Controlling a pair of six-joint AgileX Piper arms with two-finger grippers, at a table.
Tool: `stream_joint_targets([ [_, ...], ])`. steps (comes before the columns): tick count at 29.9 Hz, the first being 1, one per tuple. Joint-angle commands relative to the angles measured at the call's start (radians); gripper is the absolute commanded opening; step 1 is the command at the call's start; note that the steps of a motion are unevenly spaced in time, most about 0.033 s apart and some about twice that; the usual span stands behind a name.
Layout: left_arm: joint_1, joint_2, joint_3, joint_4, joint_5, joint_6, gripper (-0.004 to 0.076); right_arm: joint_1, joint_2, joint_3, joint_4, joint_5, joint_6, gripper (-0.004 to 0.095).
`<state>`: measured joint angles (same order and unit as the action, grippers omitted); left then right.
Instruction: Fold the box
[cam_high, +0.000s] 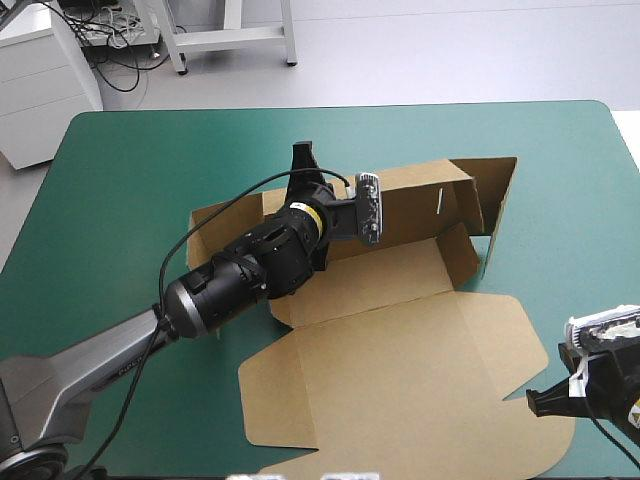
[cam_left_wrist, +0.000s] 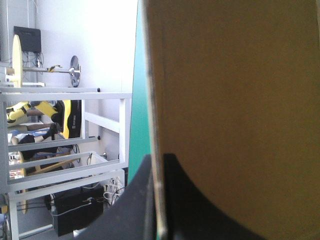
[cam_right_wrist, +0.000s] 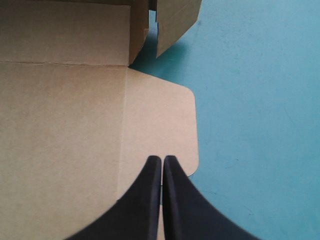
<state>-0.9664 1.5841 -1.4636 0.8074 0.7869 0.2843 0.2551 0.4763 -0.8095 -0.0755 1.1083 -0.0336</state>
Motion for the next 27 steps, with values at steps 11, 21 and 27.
stream_joint_targets([
  [11,-0.016,-0.193,0.292,0.331,-0.243,-0.230,-0.0032,-0.004,0.008,-0.025,-0.009,-0.066,0.001,-0.0004],
  [21,-0.016,-0.193,0.434,0.542,-0.266,-0.515,-0.0032,-0.004,0.008,-0.084,0.002,-0.117,0.001,0.0062],
  [27,-0.016,-0.193,0.460,0.602,-0.264,-0.623,-0.0032,-0.004,0.025,-0.199,-0.019,-0.184,0.001,0.0341],
])
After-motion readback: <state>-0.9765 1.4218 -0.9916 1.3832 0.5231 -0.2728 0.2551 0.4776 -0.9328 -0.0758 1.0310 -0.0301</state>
